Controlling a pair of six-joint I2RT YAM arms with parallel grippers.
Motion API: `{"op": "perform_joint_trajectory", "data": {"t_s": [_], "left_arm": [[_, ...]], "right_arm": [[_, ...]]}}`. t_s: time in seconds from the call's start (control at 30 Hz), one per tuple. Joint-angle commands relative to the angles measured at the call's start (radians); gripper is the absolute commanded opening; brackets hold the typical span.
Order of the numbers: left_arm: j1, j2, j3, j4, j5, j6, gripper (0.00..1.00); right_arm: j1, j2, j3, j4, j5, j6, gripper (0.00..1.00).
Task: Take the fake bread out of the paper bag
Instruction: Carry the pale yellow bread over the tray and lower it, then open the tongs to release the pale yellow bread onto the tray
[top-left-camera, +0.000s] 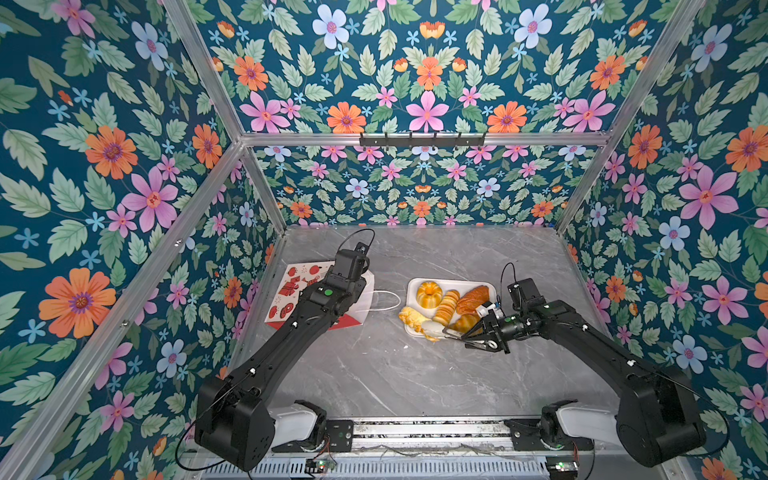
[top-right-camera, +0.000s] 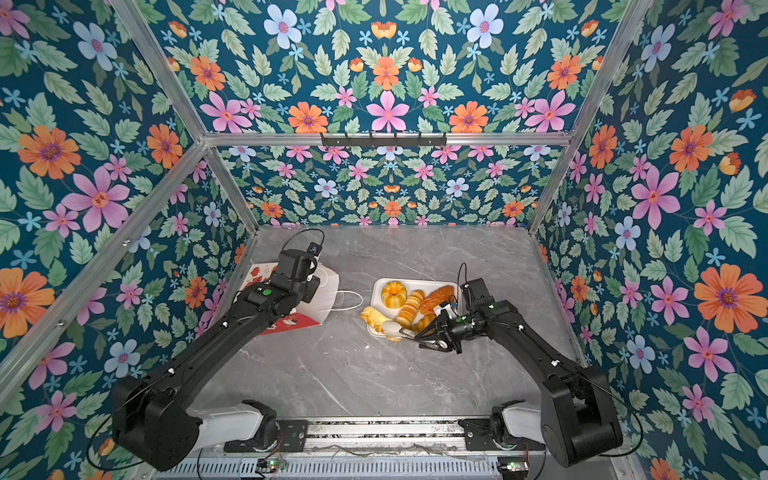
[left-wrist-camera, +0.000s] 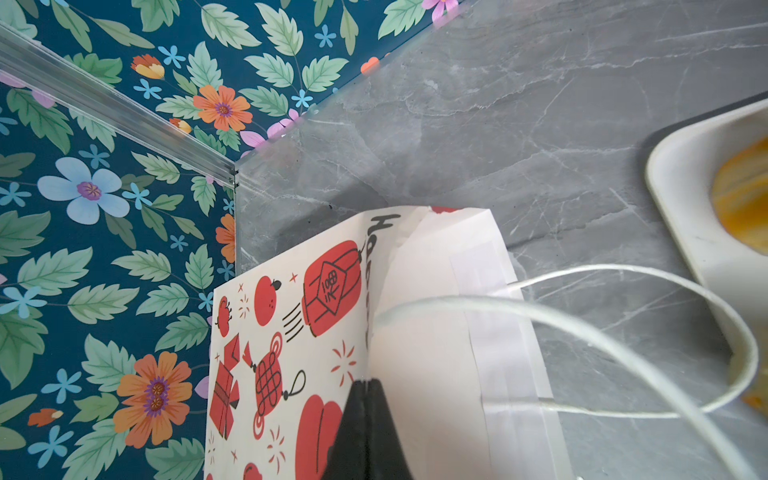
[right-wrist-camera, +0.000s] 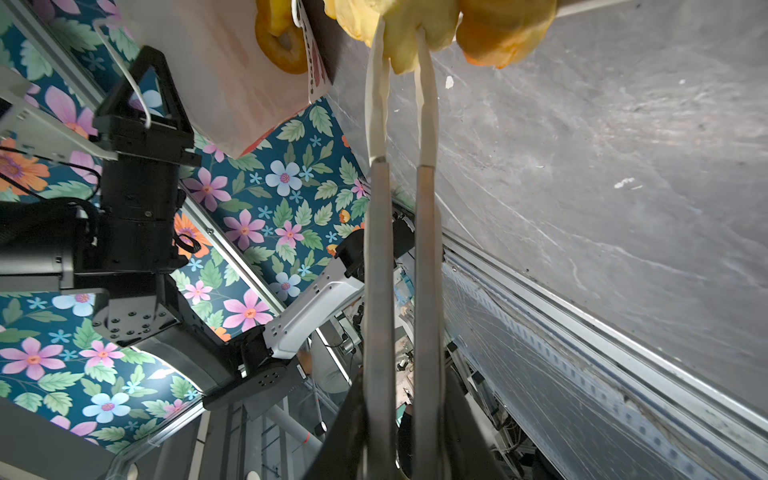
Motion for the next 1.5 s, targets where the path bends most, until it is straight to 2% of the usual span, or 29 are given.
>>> {"op": "perform_joint_trajectory", "data": {"t_s": [0.0, 0.5, 1.23, 1.37, 1.47], "left_arm": [[0.0, 0.004, 0.001, 0.009, 0.008, -0.012, 0.0], [0.001, 0.004, -0.003, 0.007, 0.015, -0.012, 0.0], [0.001, 0.012, -0.003, 0.006, 0.019, -0.012, 0.0], [0.001, 0.014, -0.002, 0.007, 0.02, -0.013, 0.0], [0.001, 0.022, 0.001, 0.007, 0.02, -0.013, 0.0]], "right_arm": [[-0.028, 0.005, -0.009, 0.052, -0.025, 0.025, 0.19], [-0.059, 0.011, 0.025, 0.082, -0.009, 0.05, 0.37], [-0.061, -0.085, 0.027, 0.017, -0.033, 0.042, 0.38], [-0.06, -0.127, 0.028, 0.009, -0.01, 0.033, 0.38], [-0.059, -0.142, 0.066, -0.053, 0.043, -0.028, 0.38]]}}
